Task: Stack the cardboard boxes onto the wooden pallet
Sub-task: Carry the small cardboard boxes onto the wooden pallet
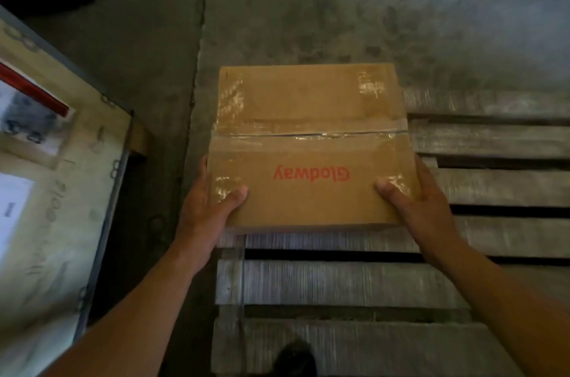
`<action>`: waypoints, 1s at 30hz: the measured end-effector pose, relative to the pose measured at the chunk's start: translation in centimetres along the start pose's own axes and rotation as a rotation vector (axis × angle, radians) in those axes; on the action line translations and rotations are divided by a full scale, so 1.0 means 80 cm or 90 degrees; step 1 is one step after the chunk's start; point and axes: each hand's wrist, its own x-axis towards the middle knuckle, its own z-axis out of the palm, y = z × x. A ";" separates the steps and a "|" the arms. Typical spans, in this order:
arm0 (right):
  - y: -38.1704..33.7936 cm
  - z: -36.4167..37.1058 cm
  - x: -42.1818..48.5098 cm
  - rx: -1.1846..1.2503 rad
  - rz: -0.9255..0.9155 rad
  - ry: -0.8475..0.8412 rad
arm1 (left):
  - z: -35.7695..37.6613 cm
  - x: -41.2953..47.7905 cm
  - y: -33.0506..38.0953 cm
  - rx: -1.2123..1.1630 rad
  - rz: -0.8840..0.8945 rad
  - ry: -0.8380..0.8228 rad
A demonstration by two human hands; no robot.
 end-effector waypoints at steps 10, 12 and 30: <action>0.047 0.014 -0.004 0.013 -0.006 -0.005 | 0.005 -0.005 -0.042 -0.043 -0.010 -0.011; 0.055 0.015 -0.015 0.020 -0.002 -0.011 | 0.002 -0.014 -0.047 -0.039 -0.013 -0.011; 0.082 0.020 -0.061 0.032 0.044 0.012 | -0.007 -0.053 -0.065 -0.041 -0.031 -0.009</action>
